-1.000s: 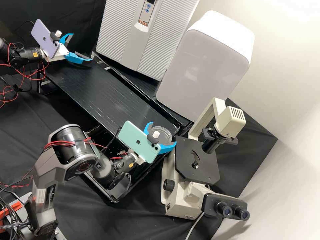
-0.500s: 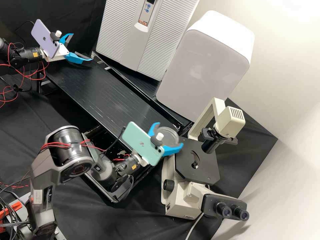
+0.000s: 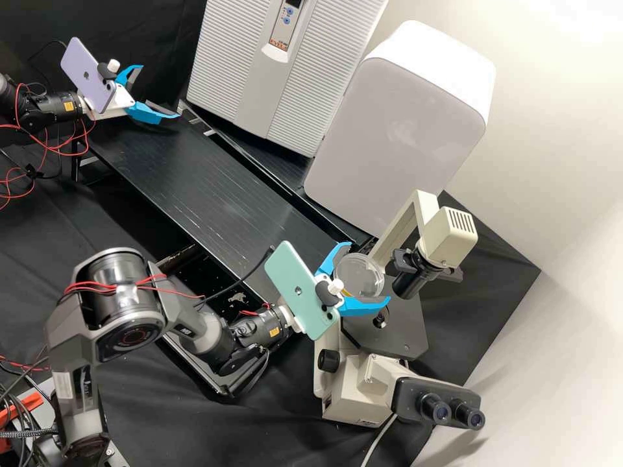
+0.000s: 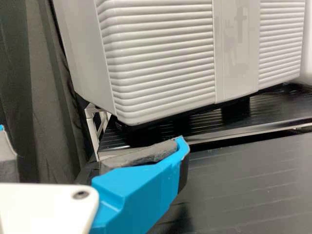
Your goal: Place the petri dish on the microscope
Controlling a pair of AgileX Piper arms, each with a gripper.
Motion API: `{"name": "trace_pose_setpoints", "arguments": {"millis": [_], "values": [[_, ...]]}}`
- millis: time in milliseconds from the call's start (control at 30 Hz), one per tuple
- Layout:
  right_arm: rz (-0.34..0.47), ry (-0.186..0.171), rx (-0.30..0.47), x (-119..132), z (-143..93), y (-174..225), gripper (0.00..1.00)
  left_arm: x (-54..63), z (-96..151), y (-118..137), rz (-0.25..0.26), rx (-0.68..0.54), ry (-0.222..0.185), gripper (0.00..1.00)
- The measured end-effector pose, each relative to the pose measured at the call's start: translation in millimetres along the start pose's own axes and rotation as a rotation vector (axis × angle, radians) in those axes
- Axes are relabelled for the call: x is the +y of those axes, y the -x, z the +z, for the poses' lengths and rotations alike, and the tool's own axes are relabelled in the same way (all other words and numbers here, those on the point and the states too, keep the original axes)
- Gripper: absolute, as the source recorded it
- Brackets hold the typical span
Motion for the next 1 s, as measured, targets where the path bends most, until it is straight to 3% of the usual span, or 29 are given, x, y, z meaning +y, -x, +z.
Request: {"name": "trace_pose_setpoints", "arguments": {"millis": [200,333,633,1000], "values": [[-0.051,0.023,-0.128,-19.4,19.7,-11.0,0.0,0.0,0.0,0.0,0.0,0.0,0.0,1.0],[-0.066,0.07,-0.14,-26.2,27.0,-19.6,0.0,0.0,0.0,0.0,0.0,0.0,0.0,1.0],[-0.03,0.118,-0.159,-25.9,36.8,-34.4,0.0,0.0,0.0,0.0,0.0,0.0,0.0,1.0],[0.041,0.113,-0.219,-7.6,52.0,-42.9,0.0,0.0,0.0,0.0,0.0,0.0,0.0,1.0]]}}
